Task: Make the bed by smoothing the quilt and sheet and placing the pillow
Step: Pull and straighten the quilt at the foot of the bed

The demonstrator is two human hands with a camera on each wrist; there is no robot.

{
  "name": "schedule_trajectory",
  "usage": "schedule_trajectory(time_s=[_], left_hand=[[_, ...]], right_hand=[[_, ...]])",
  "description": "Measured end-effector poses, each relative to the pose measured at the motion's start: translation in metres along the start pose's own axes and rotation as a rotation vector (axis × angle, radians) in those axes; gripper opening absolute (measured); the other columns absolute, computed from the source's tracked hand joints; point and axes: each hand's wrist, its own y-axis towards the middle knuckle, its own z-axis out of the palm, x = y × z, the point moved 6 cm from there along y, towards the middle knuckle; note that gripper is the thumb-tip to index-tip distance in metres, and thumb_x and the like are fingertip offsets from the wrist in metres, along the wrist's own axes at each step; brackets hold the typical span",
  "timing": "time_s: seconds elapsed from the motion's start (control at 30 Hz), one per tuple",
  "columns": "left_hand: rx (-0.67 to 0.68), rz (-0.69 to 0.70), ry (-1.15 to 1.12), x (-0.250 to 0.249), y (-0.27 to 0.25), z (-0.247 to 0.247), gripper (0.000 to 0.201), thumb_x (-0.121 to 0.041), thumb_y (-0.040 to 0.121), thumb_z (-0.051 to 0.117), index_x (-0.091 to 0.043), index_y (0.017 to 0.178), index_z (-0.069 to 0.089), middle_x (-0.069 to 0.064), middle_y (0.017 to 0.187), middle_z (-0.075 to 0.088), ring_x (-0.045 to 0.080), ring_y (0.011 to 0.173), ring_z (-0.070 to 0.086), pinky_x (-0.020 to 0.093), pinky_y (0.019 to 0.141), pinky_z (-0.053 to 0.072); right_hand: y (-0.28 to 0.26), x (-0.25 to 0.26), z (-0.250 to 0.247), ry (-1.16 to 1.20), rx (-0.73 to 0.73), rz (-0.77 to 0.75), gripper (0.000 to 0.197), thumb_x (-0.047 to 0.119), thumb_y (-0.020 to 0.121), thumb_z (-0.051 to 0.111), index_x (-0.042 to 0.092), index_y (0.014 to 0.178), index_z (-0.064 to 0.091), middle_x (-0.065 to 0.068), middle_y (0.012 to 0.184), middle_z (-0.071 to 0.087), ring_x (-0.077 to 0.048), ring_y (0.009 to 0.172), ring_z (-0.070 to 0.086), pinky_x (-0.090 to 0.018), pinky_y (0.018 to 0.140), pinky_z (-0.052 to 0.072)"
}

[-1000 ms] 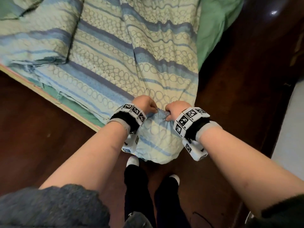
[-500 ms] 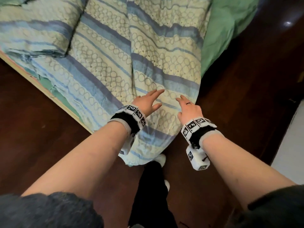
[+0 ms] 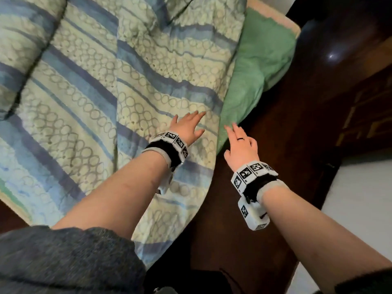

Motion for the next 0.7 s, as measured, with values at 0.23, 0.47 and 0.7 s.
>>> schedule_trajectory(time_s=[0.23, 0.47, 0.7], left_hand=[[0.061, 0.035, 0.027, -0.054, 0.105, 0.005, 0.058, -0.034, 0.098, 0.038, -0.026, 0.151, 0.014, 0.0, 0.159, 0.018, 0.018, 0.147, 0.02, 0.05, 0.118, 0.01], [0.054, -0.143, 0.128, -0.067, 0.226, -0.041, 0.066, -0.028, 0.095, 0.046, -0.024, 0.151, 0.011, -0.001, 0.161, 0.011, 0.02, 0.148, 0.014, 0.048, 0.119, 0.008], [-0.073, -0.317, -0.115, -0.087, 0.32, -0.071, 0.077, -0.026, 0.087, 0.057, -0.026, 0.151, 0.014, -0.001, 0.16, 0.012, 0.016, 0.147, 0.017, 0.047, 0.119, 0.012]], right_hand=[[0.071, -0.097, 0.005, -0.025, 0.136, 0.075, 0.079, 0.014, 0.088, 0.051, 0.027, 0.151, 0.006, 0.003, 0.161, -0.004, -0.015, 0.149, 0.006, -0.035, 0.113, 0.021], [0.201, -0.16, -0.043, 0.034, 0.109, -0.088, 0.082, 0.011, 0.087, 0.048, 0.026, 0.151, -0.001, 0.007, 0.161, -0.005, -0.015, 0.149, -0.001, -0.035, 0.117, 0.014], [0.324, -0.224, -0.102, -0.139, 0.126, -0.173, 0.083, 0.007, 0.089, 0.048, 0.024, 0.151, -0.005, 0.006, 0.161, -0.007, -0.016, 0.149, -0.005, -0.038, 0.119, 0.009]])
